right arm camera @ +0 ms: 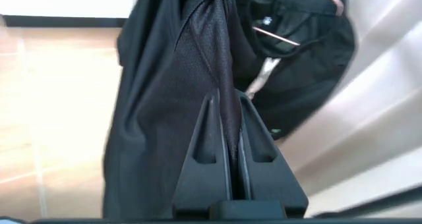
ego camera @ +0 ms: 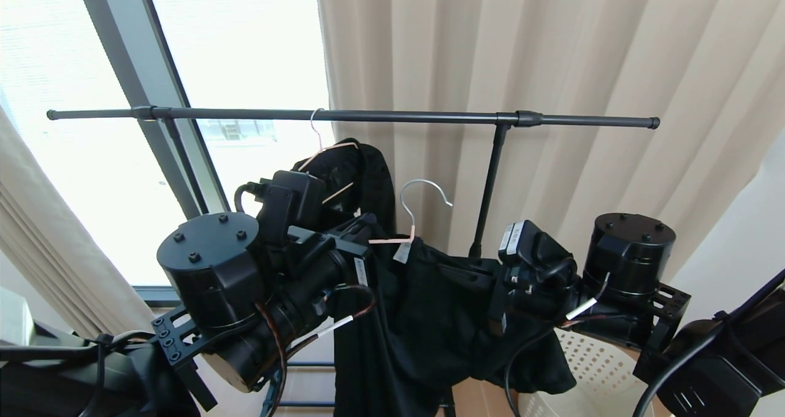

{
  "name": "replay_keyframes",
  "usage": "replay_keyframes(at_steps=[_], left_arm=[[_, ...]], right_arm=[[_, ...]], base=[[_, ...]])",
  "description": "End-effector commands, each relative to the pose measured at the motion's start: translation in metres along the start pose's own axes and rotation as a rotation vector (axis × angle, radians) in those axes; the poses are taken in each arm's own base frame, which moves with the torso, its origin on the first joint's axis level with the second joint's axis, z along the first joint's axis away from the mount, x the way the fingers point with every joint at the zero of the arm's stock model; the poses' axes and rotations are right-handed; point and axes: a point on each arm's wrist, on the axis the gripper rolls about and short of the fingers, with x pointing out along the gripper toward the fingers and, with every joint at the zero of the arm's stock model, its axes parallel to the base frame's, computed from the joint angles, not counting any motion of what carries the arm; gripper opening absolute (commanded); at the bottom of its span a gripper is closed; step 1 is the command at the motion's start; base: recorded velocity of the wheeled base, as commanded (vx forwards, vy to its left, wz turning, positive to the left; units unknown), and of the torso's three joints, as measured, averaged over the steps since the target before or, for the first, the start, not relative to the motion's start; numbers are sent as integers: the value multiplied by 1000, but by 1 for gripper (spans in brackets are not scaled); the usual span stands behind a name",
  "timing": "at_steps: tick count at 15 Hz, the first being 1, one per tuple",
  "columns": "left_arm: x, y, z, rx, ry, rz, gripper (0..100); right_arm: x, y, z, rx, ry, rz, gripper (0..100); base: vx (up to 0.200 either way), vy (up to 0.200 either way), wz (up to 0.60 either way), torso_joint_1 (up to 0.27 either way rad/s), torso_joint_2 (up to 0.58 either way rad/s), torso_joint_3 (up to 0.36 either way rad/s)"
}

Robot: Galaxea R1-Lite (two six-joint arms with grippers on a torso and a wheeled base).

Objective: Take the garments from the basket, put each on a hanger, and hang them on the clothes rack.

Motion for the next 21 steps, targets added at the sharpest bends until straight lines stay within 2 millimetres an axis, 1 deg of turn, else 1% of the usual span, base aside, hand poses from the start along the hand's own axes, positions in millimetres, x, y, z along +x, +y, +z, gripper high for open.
replay_keyframes(at_steps=[1,3,4,6,9,11,15,16,19,21], left_arm=[[-6,-6,6,-3,-6,-17,0],[-9,-7,9,-2,-4,-23,0],[-17,-14,13,1,10,-50,0],[-18,-14,13,1,13,-51,0],[-18,-14,10,5,22,-54,0],[-19,-15,10,9,24,-57,0],[-21,-14,8,22,32,-58,0],[-21,-14,7,25,37,-58,100],[-23,-14,6,39,38,-64,100],[-26,-13,11,39,22,-67,100]], right_arm=[[6,1,-4,27,8,10,0],[7,1,-4,43,7,13,0],[11,2,-1,83,-7,19,0],[12,1,1,87,-16,19,0],[16,2,4,142,-37,22,0],[17,1,4,136,-65,13,0],[18,1,3,133,-68,12,0],[18,0,3,134,-67,10,0],[17,-1,5,130,-75,7,0],[15,-5,5,129,-76,-6,0]], base=[[0,0,0,0,0,0],[0,0,0,0,0,0],[0,0,0,0,0,0],[0,0,0,0,0,0],[0,0,0,0,0,0],[0,0,0,0,0,0],[0,0,0,0,0,0],[0,0,0,0,0,0],[0,0,0,0,0,0],[0,0,0,0,0,0]])
